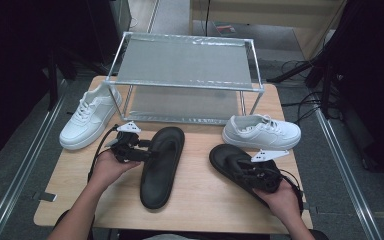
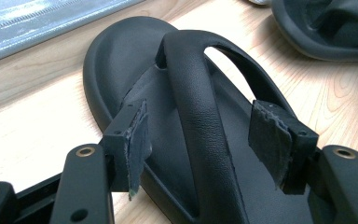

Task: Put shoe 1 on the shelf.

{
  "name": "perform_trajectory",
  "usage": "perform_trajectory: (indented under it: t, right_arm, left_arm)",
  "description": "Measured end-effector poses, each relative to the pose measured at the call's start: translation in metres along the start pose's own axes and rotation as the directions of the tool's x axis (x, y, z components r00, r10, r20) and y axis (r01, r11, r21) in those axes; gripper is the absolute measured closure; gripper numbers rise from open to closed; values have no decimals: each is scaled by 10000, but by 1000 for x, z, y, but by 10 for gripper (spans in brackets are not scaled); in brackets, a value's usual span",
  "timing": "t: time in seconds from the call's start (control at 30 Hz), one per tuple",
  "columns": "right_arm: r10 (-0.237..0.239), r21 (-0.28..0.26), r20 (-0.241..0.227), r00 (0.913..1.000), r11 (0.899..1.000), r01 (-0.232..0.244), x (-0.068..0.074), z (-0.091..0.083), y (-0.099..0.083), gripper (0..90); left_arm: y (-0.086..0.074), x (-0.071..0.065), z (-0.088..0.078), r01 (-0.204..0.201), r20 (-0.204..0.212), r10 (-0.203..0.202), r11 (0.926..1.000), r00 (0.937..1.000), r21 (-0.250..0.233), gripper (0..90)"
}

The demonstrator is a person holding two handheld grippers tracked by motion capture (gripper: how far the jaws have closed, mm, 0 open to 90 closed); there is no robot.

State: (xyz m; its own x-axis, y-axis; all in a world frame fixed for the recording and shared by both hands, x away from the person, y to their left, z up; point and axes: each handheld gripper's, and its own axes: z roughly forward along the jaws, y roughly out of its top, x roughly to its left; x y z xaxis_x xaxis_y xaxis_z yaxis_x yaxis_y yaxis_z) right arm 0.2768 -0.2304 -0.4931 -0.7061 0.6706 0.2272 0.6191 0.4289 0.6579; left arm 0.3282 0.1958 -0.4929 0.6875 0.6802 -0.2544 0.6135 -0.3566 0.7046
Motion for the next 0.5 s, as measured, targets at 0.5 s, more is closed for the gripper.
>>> perform_trajectory:
  t: [0.5]
  right_arm:
    - [-69,-71,-415,9991,10000,66,20,27,34,805]
  left_arm:
    - [0,0,-2,-28,87,28,10000,10000,-12,403]
